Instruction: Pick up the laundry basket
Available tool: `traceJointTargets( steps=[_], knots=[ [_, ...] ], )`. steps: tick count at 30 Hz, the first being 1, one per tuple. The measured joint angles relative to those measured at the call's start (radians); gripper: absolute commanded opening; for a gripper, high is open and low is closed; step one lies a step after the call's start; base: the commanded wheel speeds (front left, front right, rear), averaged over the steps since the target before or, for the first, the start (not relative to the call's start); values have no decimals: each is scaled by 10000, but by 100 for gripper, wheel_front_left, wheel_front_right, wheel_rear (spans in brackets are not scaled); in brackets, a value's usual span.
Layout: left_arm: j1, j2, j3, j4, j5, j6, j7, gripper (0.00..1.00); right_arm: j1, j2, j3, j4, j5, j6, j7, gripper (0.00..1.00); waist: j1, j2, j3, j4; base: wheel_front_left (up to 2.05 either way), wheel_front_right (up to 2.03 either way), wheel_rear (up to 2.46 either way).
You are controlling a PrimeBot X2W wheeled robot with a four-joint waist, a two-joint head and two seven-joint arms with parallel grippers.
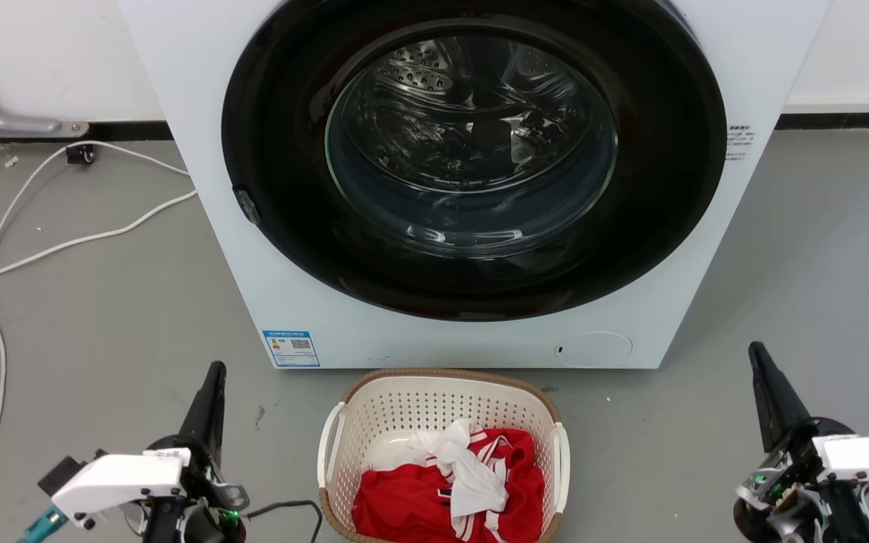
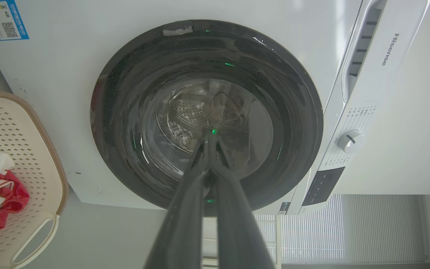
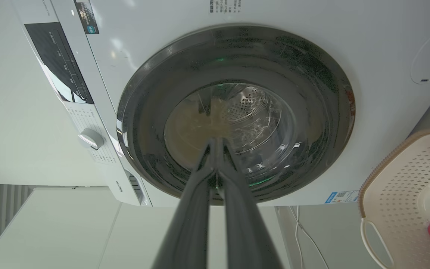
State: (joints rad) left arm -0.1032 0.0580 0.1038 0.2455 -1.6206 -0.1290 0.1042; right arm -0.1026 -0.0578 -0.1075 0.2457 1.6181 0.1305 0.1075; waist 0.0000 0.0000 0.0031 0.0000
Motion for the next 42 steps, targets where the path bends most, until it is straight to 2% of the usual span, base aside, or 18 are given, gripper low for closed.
traceJointTargets(
  steps=[1,8,16,42],
  knots=[
    [16,-4,-4,29,-6,0,-8,100,16,2,4,25,2,2,-2,100,0,0,0,0,0,0,0],
    [314,-75,-217,318,15,12,-197,100,360,36,138,219,-6,0,-186,100,0,0,4,1,0,0,0],
    [292,-79,-489,238,706,12,-577,100,413,36,430,92,-593,0,-585,100,0,0,10,11,0,0,0],
    [153,-79,-1051,-245,4893,136,-1601,100,469,50,598,-188,-5432,0,-1607,100,-1,0,-16,39,0,0,0]
  ],
)
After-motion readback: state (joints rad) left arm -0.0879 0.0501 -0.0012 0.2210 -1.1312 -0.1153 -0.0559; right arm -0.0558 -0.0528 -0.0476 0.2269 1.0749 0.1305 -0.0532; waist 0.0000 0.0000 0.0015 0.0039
